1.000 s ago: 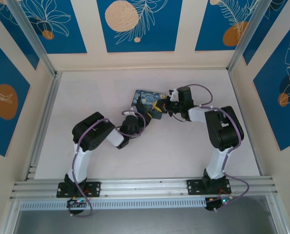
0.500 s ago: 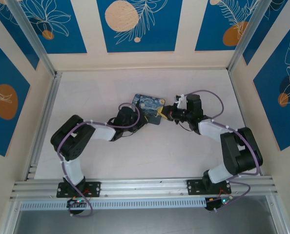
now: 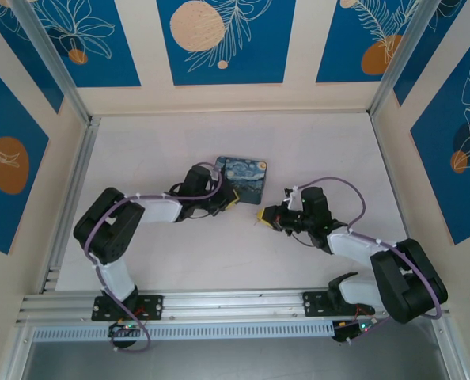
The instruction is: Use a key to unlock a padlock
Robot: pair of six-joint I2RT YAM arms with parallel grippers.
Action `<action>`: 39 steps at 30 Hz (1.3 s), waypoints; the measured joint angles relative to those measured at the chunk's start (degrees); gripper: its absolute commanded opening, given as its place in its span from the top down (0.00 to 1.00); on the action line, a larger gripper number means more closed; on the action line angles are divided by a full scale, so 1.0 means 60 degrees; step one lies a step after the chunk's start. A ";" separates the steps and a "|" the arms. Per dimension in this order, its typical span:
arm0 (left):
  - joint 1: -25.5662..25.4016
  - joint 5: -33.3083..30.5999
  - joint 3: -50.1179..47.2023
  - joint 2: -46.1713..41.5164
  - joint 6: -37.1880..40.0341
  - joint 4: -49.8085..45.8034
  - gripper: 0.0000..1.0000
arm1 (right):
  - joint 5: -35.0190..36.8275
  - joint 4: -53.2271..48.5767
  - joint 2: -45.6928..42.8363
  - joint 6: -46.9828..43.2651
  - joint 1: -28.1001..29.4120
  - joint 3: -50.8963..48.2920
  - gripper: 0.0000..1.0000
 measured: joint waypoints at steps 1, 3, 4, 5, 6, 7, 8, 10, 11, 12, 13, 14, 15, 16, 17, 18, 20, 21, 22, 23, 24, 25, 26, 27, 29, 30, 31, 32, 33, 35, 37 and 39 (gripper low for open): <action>0.0000 -0.0047 -0.0186 -0.0117 -0.0146 0.0153 1.00 | 0.0084 0.0007 0.0004 0.0047 0.0069 -0.0040 1.00; 0.0004 -0.0229 -0.0692 -0.0397 -0.0525 0.0601 1.00 | 0.0244 0.0109 0.0080 0.0120 0.0186 -0.0073 1.00; 0.0004 -0.0346 -0.0889 -0.0506 -0.0678 0.0794 1.00 | 0.0295 0.0208 0.0168 0.0157 0.0237 -0.0073 1.00; 0.0004 -0.0463 -0.1078 -0.0608 -0.0841 0.1002 1.00 | 0.0328 0.0328 0.0277 0.0193 0.0277 -0.0069 1.00; 0.0000 -0.0601 -0.1268 -0.0721 -0.1020 0.1224 1.00 | 0.0372 0.0459 0.0426 0.0240 0.0321 -0.0062 1.00; 0.0004 -0.0692 -0.1399 -0.0798 -0.1155 0.1381 1.00 | 0.0397 0.0572 0.0576 0.0291 0.0357 -0.0058 1.00; 0.0004 -0.0798 -0.1519 -0.0871 -0.1322 0.1534 1.00 | 0.0412 0.0714 0.0761 0.0368 0.0386 -0.0051 1.00; 0.0004 -0.0911 -0.1636 -0.0947 -0.1574 0.1752 1.00 | 0.0437 0.1005 0.1158 0.0528 0.0455 -0.0004 1.00; 0.0000 -0.0962 -0.1654 -0.0954 -0.1661 0.1869 1.00 | 0.0444 0.1191 0.1366 0.0627 0.0488 0.0029 1.00; 0.0000 -0.0965 -0.1654 -0.0954 -0.1738 0.2007 1.00 | 0.0466 0.1421 0.1585 0.0732 0.0525 0.0062 1.00; 0.0000 -0.0969 -0.1654 -0.0954 -0.1803 0.2131 1.00 | 0.0463 0.1617 0.1745 0.0871 0.0535 0.0073 1.00; 0.0000 -0.0965 -0.1654 -0.0954 -0.1832 0.2266 1.00 | 0.0466 0.1861 0.1927 0.1002 0.0572 0.0095 1.00; 0.0000 -0.0962 -0.1650 -0.0954 -0.1865 0.2379 1.00 | 0.0466 0.2102 0.2091 0.1151 0.0579 0.0109 1.00; 0.0000 -0.0954 -0.1650 -0.0954 -0.1883 0.2463 1.00 | 0.0466 0.2280 0.2204 0.1286 0.0586 0.0113 1.00; 0.0000 -0.0940 -0.1647 -0.0954 -0.1898 0.2535 1.00 | 0.0470 0.2477 0.2299 0.1424 0.0597 0.0117 1.00; 0.0000 -0.0914 -0.1632 -0.0954 -0.1898 0.2583 1.00 | 0.0470 0.2677 0.2382 0.1563 0.0612 0.0117 1.00; 0.0000 -0.0809 -0.1596 -0.0954 -0.1898 0.2659 1.00 | 0.0474 0.2936 0.2433 0.1792 0.0645 0.0120 1.00; 0.0000 -0.0750 -0.1585 -0.0954 -0.1898 0.2710 1.00 | 0.0488 0.3060 0.2433 0.1887 0.0663 0.0124 1.00; 0.0000 -0.0688 -0.1559 -0.0954 -0.1898 0.2728 1.00 | 0.0506 0.3144 0.2433 0.1953 0.0678 0.0127 1.00; 0.0000 -0.0630 -0.1537 -0.0954 -0.1898 0.2769 1.00 | 0.0514 0.3217 0.2433 0.2018 0.0685 0.0142 1.00; 0.0000 -0.0561 -0.1501 -0.0951 -0.1902 0.2801 1.00 | 0.0539 0.3264 0.2430 0.2087 0.0685 0.0160 1.00; 0.0000 -0.0510 -0.1472 -0.0951 -0.1905 0.2863 1.00 | 0.0546 0.3279 0.2430 0.2146 0.0685 0.0178 1.00; 0.0000 -0.0459 -0.1450 -0.0936 -0.1923 0.2969 1.00 | 0.0572 0.3293 0.2419 0.2193 0.0685 0.0197 1.00; 0.0000 -0.0408 -0.1421 -0.0914 -0.1974 0.3085 1.00 | 0.0586 0.3297 0.2393 0.2237 0.0685 0.0211 1.00; 0.0000 -0.0328 -0.1373 -0.0856 -0.2065 0.3264 1.00 | 0.0656 0.3293 0.2306 0.2313 0.0685 0.0248 1.00; -0.0004 -0.0291 -0.1341 -0.0812 -0.2124 0.3340 1.00 | 0.0718 0.3297 0.2240 0.2375 0.0685 0.0266 1.00; -0.0004 -0.0277 -0.1326 -0.0769 -0.2164 0.3428 1.00 | 0.0750 0.3293 0.2182 0.2397 0.0685 0.0284 1.00; -0.0007 -0.0277 -0.1319 -0.0739 -0.2226 0.3512 1.00 | 0.0801 0.3297 0.2120 0.2448 0.0685 0.0306 1.00; -0.0022 -0.0277 -0.1319 -0.0714 -0.2302 0.3603 1.00 | 0.0852 0.3311 0.2073 0.2506 0.0685 0.0324 1.00; -0.0033 -0.0280 -0.1319 -0.0703 -0.2404 0.3712 1.00 | 0.0973 0.3333 0.2014 0.2623 0.0685 0.0357 1.00; -0.0051 -0.0317 -0.1319 -0.0703 -0.2539 0.3821 1.00 | 0.1075 0.3399 0.1989 0.2754 0.0685 0.0379 1.00; -0.0087 -0.0412 -0.1319 -0.0703 -0.2659 0.3923 1.00 | 0.1213 0.3493 0.1989 0.2907 0.0685 0.0386 1.00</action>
